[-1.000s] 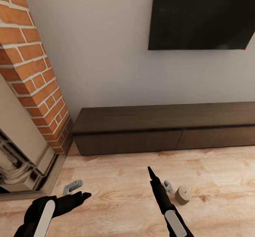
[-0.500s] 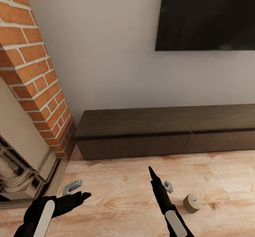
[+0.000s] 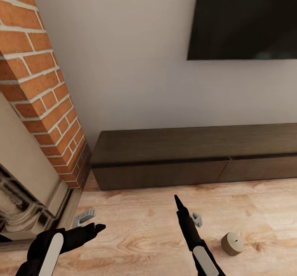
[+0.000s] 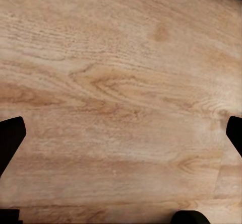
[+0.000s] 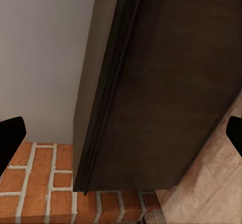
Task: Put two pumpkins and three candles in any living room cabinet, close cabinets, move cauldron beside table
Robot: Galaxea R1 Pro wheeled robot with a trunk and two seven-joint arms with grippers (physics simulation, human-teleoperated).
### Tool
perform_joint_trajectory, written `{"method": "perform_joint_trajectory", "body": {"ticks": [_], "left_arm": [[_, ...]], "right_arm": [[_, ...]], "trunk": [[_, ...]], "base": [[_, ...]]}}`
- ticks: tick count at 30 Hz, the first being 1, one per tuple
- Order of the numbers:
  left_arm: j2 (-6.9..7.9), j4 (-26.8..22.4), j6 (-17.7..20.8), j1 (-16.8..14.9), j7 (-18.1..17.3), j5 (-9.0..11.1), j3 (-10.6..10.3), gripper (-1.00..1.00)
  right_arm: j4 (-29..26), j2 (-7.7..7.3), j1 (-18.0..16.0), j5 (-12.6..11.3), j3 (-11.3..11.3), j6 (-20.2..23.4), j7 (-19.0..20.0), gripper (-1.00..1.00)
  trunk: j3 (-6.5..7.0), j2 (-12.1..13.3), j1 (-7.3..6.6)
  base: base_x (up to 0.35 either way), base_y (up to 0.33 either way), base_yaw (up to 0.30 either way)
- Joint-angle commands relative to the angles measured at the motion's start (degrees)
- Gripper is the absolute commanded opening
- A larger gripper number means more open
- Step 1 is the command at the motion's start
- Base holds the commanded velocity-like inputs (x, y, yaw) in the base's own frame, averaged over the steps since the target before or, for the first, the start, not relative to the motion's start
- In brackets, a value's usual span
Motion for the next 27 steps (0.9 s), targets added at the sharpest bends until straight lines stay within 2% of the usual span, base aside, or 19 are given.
{"method": "perform_joint_trajectory", "body": {"ticks": [1,8,13,27], "left_arm": [[0.00,-0.03,0.26,-0.03,-0.10,0.02,0.06,1.00],[0.00,-0.03,0.26,-0.03,-0.10,0.02,-0.02,1.00],[0.00,-0.03,0.20,-0.03,-0.10,0.02,-0.03,1.00],[-0.05,-0.03,0.17,-0.03,-0.10,-0.02,-0.40,1.00]], "right_arm": [[0.18,0.04,-0.04,-0.87,-0.35,0.07,0.33,1.00],[0.45,0.09,-0.04,-2.42,-0.83,0.38,0.14,1.00],[0.69,0.12,-0.04,-4.33,-0.81,0.38,-2.19,1.00],[0.74,0.13,-0.04,-4.79,-0.86,0.27,-2.83,1.00]], "trunk": [[-0.05,-0.02,0.01],[-0.05,-0.02,0.01],[-0.05,-0.02,0.01],[-0.05,-0.02,0.01]], "base": [[0.221,0.014,0.000],[0.191,-0.049,0.000],[0.222,-0.008,0.000],[0.265,0.000,0.000]]}}
